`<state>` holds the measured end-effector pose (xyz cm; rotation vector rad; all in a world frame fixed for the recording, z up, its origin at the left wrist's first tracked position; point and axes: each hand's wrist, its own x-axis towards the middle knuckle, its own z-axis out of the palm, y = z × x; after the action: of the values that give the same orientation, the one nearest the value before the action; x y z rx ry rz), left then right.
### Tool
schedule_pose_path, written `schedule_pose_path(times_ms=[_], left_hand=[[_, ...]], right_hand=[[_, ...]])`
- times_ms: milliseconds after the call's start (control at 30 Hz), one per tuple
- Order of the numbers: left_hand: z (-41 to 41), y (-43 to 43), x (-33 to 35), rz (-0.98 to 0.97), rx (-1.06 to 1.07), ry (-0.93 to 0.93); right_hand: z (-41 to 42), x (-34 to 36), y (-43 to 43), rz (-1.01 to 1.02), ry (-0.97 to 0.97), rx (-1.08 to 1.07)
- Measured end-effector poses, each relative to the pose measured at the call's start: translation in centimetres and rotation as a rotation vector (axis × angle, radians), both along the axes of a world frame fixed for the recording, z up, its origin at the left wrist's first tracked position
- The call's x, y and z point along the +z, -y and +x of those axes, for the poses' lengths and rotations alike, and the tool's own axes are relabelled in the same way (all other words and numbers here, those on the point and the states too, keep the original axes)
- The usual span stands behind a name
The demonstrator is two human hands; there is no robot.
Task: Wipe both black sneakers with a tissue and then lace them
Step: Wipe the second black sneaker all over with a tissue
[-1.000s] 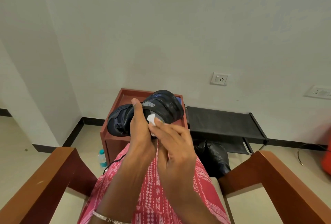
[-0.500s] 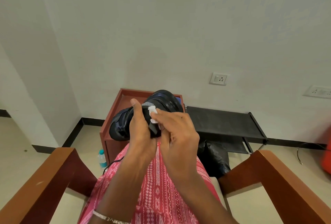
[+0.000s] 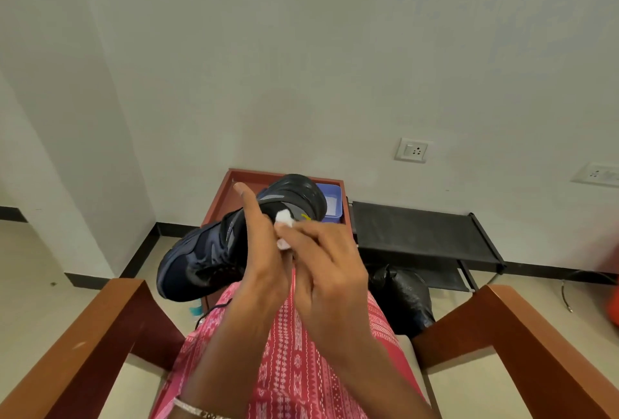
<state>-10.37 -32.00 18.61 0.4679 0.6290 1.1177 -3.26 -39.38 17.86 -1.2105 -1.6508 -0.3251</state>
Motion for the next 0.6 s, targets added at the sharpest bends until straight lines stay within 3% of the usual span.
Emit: schedule_pose_path(times_ms=[200, 400, 600], left_hand=[[-0.1, 0.4, 1.1, 0.088, 0.098, -0.011], [-0.6, 0.2, 1.5, 0.086, 0.091, -0.070], [0.3, 1.6, 2.2, 0.065, 0.104, -0.060]], right_hand=[[-0.3, 0.4, -2.0, 0.013, 0.017, -0.059], [1.0, -3.4, -0.9, -0.048, -0.154, -0.009], [1.6, 0.3, -2.0, -0.022, -0.279, 0.034]])
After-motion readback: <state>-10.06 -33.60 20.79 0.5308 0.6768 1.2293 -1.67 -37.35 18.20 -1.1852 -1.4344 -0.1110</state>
